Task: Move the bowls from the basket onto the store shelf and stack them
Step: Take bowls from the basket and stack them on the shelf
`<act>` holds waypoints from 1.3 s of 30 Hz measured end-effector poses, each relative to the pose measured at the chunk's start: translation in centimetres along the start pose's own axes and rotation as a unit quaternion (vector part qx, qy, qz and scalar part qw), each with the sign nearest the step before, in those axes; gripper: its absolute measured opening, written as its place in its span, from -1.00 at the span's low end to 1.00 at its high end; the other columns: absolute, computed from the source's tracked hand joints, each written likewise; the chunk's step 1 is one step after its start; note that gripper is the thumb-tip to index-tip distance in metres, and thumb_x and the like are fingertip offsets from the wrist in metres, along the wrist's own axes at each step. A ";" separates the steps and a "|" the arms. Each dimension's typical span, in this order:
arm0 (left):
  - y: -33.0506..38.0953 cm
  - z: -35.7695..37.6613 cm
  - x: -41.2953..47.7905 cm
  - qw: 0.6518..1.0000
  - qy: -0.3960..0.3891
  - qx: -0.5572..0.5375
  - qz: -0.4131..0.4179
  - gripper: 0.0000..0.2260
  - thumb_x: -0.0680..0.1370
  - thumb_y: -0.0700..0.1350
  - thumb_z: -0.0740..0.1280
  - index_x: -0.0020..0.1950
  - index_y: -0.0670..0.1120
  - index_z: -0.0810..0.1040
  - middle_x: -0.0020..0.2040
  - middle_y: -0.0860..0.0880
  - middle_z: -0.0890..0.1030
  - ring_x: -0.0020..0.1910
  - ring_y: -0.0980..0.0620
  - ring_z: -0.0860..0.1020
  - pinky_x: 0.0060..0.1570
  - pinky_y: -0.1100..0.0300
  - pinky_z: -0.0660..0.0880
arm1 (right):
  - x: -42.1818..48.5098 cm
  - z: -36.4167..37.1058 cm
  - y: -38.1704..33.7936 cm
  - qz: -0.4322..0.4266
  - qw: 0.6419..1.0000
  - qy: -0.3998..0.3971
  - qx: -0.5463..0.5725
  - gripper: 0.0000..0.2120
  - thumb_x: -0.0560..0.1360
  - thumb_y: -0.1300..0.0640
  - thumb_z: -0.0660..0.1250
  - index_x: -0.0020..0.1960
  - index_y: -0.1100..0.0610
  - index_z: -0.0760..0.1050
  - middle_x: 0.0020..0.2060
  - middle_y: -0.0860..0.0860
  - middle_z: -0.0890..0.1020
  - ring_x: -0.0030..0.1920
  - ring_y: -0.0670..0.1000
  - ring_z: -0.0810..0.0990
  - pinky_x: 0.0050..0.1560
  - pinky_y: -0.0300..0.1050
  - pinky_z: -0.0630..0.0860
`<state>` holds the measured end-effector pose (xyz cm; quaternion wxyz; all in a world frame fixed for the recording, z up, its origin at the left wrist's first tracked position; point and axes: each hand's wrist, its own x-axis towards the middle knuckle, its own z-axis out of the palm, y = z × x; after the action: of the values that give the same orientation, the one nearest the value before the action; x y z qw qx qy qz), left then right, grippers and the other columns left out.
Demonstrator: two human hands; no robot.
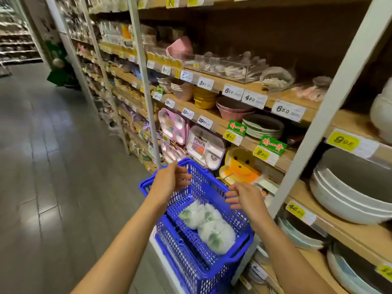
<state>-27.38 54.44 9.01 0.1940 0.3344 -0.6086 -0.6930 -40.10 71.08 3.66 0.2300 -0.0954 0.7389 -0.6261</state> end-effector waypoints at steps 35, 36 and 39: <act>-32.2 3.2 28.9 0.846 0.121 -0.126 -0.504 -0.72 0.65 -0.22 0.11 0.10 -0.42 0.51 -0.29 -0.23 0.63 -0.18 -0.20 0.50 -0.14 0.04 0.49 | 31.4 18.6 22.3 0.236 0.822 -0.157 -0.494 -0.62 0.59 0.06 0.17 0.34 0.22 0.38 0.29 0.24 0.50 0.31 0.17 0.48 0.25 -0.05 0.43; -32.9 2.9 29.3 0.843 0.126 -0.111 -0.510 -0.70 0.63 -0.23 0.12 0.24 -0.40 0.47 -0.07 -0.30 0.65 -0.05 -0.24 0.55 -0.05 0.02 0.51 | 31.7 18.8 22.7 0.241 0.813 -0.171 -0.503 -0.60 0.60 0.07 0.16 0.37 0.23 0.35 0.32 0.24 0.48 0.33 0.18 0.46 0.26 -0.05 0.41; -34.6 2.5 30.4 0.840 0.146 -0.039 -0.521 -0.68 0.62 -0.27 0.13 0.32 -0.39 0.41 0.27 -0.38 0.50 0.24 -0.32 0.51 0.11 -0.05 0.50 | 32.4 19.1 23.7 0.250 0.786 -0.199 -0.529 -0.57 0.62 0.12 0.15 0.44 0.24 0.27 0.37 0.22 0.43 0.38 0.16 0.41 0.31 -0.06 0.36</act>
<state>-45.65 42.07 -31.43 -0.0959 0.6916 -0.2820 -0.6579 -56.22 45.06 -28.55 0.4340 -0.1366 0.8902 -0.0250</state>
